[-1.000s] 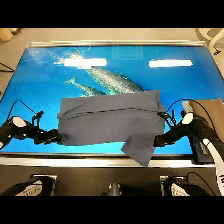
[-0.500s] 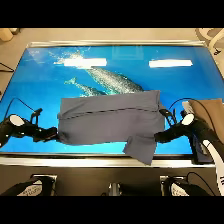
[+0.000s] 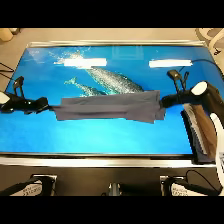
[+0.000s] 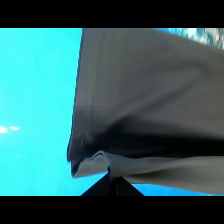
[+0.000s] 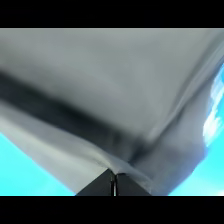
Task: Fold the shirts.
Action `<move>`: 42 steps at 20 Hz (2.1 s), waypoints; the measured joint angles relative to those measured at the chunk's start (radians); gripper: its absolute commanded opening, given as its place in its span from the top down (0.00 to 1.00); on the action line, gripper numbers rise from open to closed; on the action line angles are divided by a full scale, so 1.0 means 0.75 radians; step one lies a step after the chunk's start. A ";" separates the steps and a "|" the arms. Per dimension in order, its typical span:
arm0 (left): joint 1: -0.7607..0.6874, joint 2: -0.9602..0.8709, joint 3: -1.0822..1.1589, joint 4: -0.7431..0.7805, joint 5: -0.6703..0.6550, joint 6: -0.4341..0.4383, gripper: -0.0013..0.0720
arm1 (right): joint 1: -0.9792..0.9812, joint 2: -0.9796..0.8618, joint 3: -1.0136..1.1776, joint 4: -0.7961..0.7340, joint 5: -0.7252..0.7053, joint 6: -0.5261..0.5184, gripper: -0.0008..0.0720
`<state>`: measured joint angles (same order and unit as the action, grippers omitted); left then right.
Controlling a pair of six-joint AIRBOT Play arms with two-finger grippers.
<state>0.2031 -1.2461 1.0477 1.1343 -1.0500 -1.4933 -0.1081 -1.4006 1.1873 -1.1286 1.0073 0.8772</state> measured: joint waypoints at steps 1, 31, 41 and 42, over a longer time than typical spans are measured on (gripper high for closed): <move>0.000 -0.054 0.044 -0.014 0.016 -0.008 0.96 | 0.000 -0.068 0.072 0.023 -0.021 -0.005 0.96; -0.076 -0.162 0.515 -0.081 -0.125 -0.055 0.08 | -0.137 -0.672 0.466 0.264 0.289 0.085 0.44; -0.518 -0.326 0.505 -0.181 0.068 -0.053 0.95 | -0.080 -0.460 0.464 0.389 0.270 0.161 0.96; -0.575 -0.385 0.505 -0.251 0.103 -0.053 0.95 | -0.079 -0.409 0.464 0.395 0.278 0.162 0.96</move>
<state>-0.2279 -1.5349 1.4261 0.9463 -0.9726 -1.5333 -0.1673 -1.7073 1.5352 -0.8322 1.2160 0.9985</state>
